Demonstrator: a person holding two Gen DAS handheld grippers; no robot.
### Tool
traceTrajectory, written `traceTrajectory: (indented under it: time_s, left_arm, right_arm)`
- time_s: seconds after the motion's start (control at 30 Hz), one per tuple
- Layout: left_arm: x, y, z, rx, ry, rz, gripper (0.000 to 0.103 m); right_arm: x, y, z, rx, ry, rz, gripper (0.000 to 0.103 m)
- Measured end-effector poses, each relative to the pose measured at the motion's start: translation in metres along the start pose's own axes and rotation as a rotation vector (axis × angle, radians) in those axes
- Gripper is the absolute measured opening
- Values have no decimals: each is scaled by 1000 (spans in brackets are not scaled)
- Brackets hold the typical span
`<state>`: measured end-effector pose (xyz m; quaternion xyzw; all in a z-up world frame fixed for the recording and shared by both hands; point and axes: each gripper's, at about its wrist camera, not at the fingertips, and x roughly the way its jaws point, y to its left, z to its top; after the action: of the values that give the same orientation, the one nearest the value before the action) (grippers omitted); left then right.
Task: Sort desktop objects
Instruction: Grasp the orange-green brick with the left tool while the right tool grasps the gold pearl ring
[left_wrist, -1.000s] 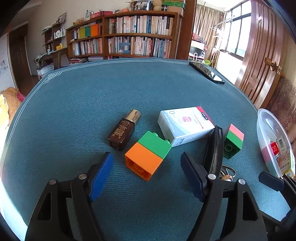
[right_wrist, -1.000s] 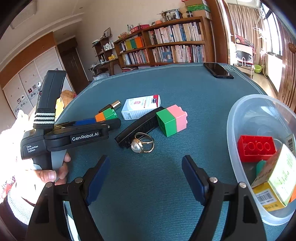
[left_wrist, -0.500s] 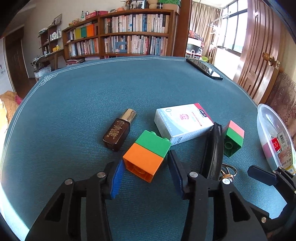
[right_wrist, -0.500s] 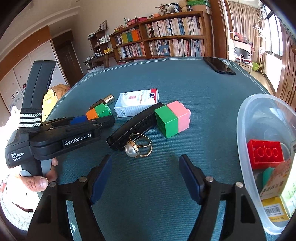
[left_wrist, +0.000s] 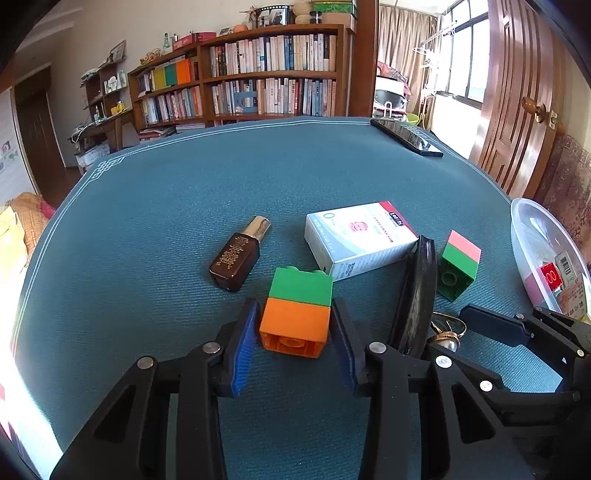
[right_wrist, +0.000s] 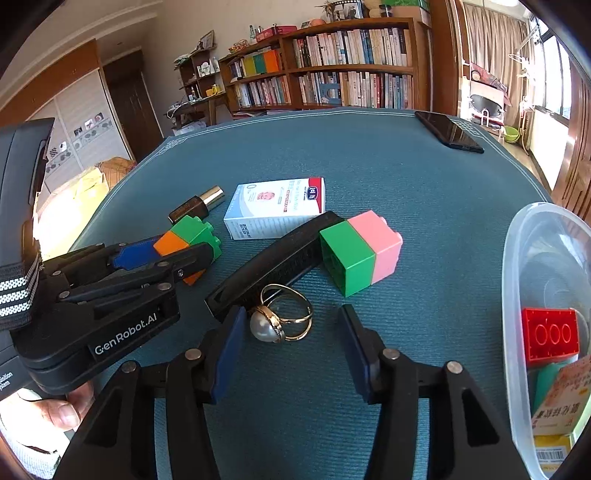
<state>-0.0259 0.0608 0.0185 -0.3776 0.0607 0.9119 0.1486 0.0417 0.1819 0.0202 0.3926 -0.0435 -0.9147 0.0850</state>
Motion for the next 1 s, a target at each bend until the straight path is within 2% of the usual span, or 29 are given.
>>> traceTrajectory:
  time_s: [0.13, 0.2, 0.43, 0.47, 0.57, 1.0]
  left_arm:
    - [6, 2, 0, -11, 30, -15, 42]
    - [8, 2, -1, -14, 37, -17, 42]
    - [6, 2, -2, -19, 18, -31, 41]
    - [4, 2, -2, -20, 9, -28, 37]
    - [-2, 0, -2, -8, -15, -8, 35]
    - [-33, -22, -1, 80, -144, 78, 34]
  right_arm:
    - [3, 4, 2, -8, 3, -10, 47]
    - [4, 4, 3, -7, 4, -9, 39]
    - [2, 4, 3, 1, -4, -1, 39]
    - [1, 3, 3, 7, -6, 3, 39]
    - [-5, 3, 0, 17, -16, 9, 39]
    - [-35, 7, -5, 17, -72, 16, 39]
